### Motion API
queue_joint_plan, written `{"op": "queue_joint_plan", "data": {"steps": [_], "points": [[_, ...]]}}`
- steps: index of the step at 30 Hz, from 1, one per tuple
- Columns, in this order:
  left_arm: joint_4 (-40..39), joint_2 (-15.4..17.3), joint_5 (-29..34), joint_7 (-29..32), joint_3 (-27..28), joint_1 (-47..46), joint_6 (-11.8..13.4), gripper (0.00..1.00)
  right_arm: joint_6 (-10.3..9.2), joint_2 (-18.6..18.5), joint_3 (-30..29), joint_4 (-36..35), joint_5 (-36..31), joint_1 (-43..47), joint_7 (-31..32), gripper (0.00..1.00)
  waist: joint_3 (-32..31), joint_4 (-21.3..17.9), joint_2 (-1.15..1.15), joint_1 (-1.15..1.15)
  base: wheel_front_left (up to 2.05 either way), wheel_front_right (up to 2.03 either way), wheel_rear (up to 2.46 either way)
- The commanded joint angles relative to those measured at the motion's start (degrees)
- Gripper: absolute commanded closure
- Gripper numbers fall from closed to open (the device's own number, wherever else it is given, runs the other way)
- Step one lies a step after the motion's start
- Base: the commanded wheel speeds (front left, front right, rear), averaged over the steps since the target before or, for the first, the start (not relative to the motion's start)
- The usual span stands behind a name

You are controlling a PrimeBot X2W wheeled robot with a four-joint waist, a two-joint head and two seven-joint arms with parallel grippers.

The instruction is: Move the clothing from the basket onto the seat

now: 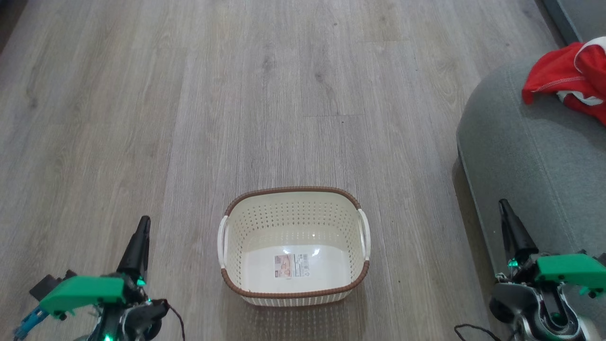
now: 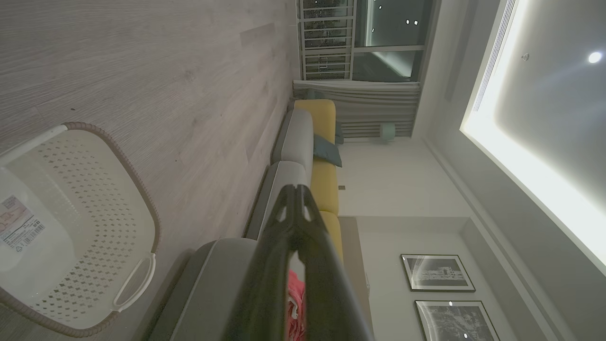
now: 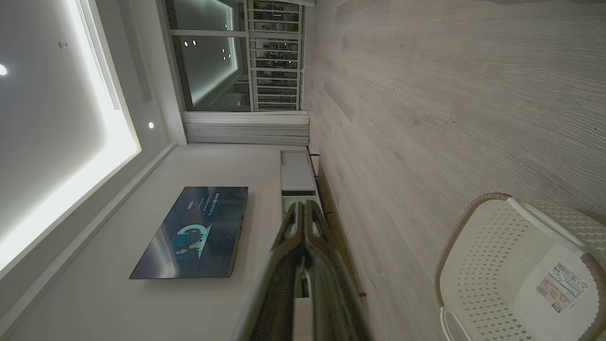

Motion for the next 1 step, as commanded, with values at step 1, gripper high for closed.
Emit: {"op": "queue_joint_plan", "data": {"steps": [1], "points": [[-1.94,0.44,-0.34,0.44,2.04,-2.84,-0.53,1.0,-0.01,-0.16,1.02,-2.24,0.34,-2.19,0.33,1.0,0.0,0.0,0.0,0.0,0.0,0.0,0.0]]}}
